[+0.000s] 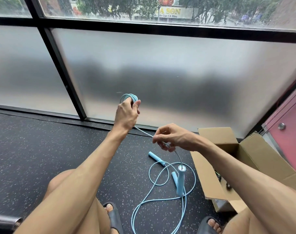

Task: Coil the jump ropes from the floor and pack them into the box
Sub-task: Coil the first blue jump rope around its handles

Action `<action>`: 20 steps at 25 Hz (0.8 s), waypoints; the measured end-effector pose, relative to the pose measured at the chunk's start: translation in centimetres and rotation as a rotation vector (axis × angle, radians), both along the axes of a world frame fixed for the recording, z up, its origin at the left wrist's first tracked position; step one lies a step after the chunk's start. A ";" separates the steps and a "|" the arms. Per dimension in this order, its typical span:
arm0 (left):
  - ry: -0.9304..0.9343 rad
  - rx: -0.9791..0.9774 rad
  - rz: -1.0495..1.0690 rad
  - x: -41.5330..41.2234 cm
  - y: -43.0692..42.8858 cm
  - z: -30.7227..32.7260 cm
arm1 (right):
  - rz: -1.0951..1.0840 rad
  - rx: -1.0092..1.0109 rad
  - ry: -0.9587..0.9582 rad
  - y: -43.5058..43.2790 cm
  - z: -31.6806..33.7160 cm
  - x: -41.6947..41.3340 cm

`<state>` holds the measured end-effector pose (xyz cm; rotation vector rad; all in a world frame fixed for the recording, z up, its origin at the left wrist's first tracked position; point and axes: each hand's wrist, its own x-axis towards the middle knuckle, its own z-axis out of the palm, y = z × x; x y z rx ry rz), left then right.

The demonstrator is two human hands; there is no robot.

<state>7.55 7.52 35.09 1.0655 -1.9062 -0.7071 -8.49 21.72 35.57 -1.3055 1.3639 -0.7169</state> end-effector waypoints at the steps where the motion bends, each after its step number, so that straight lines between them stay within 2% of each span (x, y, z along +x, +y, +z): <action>1: -0.093 0.003 -0.040 0.0 -0.1 -0.3 | -0.008 -0.027 0.004 0.0 0.3 -0.1; 6: -0.325 0.262 -0.407 -0.8 1.8 0.1 | -0.192 -0.206 0.029 0.0 1.5 -1.2; 8: -0.335 0.412 -0.528 -1.2 2.7 0.4 | -0.284 -0.288 0.032 -0.2 1.7 -1.7; 12: -0.135 0.652 -0.668 -1.4 3.2 0.6 | -0.413 -0.364 0.054 -0.6 1.5 -2.7; 16: -0.009 0.740 -0.739 -1.2 3.4 1.3 | -0.446 -0.407 0.094 -0.8 0.9 -3.0; 20: 0.179 0.898 -0.805 -0.9 3.0 1.7 | -0.471 -0.374 0.041 -1.2 0.0 -2.6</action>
